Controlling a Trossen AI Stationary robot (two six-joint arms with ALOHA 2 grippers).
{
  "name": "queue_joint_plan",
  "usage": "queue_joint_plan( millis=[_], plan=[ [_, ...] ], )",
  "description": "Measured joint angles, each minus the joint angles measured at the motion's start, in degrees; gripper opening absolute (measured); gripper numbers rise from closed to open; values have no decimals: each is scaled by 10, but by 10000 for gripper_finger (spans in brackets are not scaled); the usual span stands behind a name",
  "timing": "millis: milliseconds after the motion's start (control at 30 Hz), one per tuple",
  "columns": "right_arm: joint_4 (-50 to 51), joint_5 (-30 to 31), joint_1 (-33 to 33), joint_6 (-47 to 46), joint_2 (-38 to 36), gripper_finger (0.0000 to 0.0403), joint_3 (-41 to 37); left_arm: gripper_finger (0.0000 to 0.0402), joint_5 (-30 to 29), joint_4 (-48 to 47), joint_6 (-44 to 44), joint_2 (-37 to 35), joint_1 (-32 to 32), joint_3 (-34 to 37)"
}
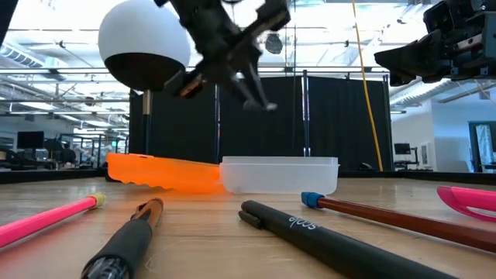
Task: Pick & place school supplies into a supply box
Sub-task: Put the left transparent pen into the orange supply box
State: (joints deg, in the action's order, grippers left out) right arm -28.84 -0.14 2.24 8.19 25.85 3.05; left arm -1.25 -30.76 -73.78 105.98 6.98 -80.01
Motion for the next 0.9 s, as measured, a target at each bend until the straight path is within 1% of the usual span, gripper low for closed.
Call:
queue_joint_plan(
  millis=[100,233,400,567,667,900],
  plan=[
    [0,0,0,0,0,0,0,25,24,-19,-3,10,-22,0],
    [5,0,0,0,0,0,0,25,46,-8,1,17,-51,0],
    [5,0,0,1,0,0,0,26,59,-7,12,23,-77,0],
    [5,0,0,1,0,0,0,25,75,-7,20,45,-94,-1],
    [5,0,0,2,0,0,0,25,88,12,21,67,-102,0],
    [6,0,0,0,0,0,0,25,94,8,25,104,-104,0]
  ],
)
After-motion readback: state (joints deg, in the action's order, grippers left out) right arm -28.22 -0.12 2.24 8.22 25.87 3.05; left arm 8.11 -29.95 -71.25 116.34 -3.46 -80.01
